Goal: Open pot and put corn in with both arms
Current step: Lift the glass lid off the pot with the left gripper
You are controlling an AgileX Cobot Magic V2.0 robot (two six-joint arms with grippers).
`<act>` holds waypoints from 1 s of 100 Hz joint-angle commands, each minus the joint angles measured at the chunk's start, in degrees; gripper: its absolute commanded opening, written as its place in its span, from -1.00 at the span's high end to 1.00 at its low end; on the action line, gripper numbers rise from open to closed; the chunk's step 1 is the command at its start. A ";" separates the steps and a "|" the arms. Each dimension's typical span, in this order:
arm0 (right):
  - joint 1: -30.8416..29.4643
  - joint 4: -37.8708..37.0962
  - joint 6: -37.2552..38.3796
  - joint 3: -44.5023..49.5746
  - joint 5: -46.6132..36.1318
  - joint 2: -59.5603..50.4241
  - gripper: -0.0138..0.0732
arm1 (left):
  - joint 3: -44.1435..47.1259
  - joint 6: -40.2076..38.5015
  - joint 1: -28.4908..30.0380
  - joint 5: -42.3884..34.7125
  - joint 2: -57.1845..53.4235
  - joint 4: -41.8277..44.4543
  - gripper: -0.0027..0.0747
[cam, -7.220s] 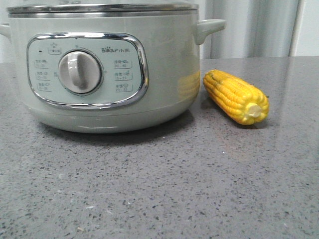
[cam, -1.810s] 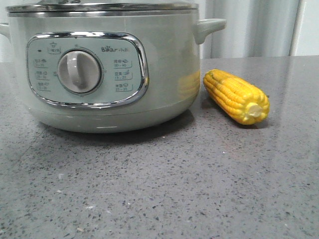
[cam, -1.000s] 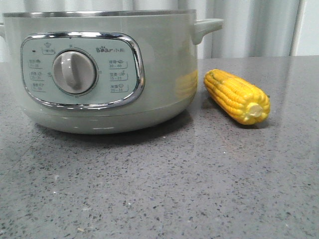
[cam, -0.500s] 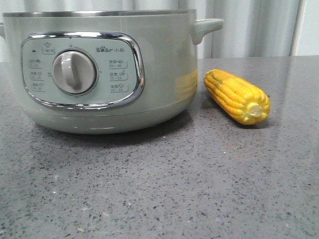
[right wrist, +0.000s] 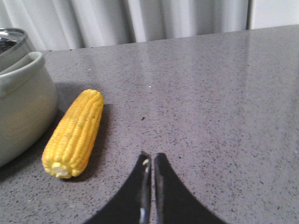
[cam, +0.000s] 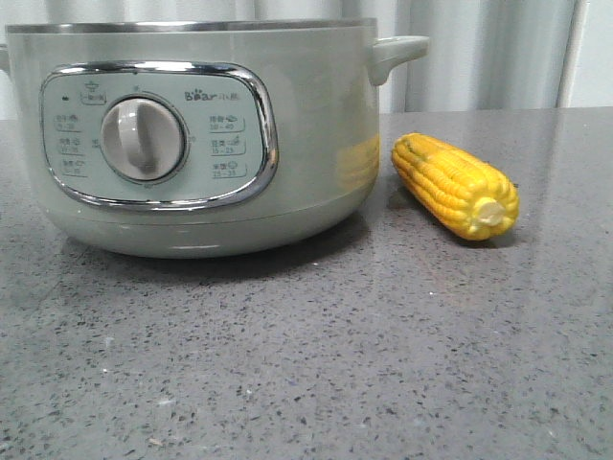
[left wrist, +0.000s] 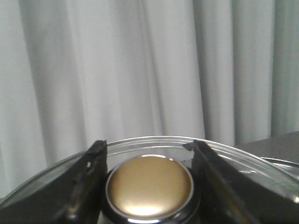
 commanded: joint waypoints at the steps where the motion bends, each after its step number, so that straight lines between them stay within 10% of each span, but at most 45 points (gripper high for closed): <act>1: 1.35 -2.09 -0.07 -4.21 -2.05 2.41 0.85 | -1.22 5.19 -0.16 -6.42 -2.97 -2.24 0.98; 43: 9.26 -2.09 -0.18 -16.57 2.91 20.19 0.22 | 5.75 11.11 -0.16 -9.99 -11.56 -10.95 0.98; 100: 12.39 -2.09 -0.18 -31.11 9.13 42.39 -0.15 | 7.67 28.04 -0.16 -13.90 -16.23 -26.71 0.98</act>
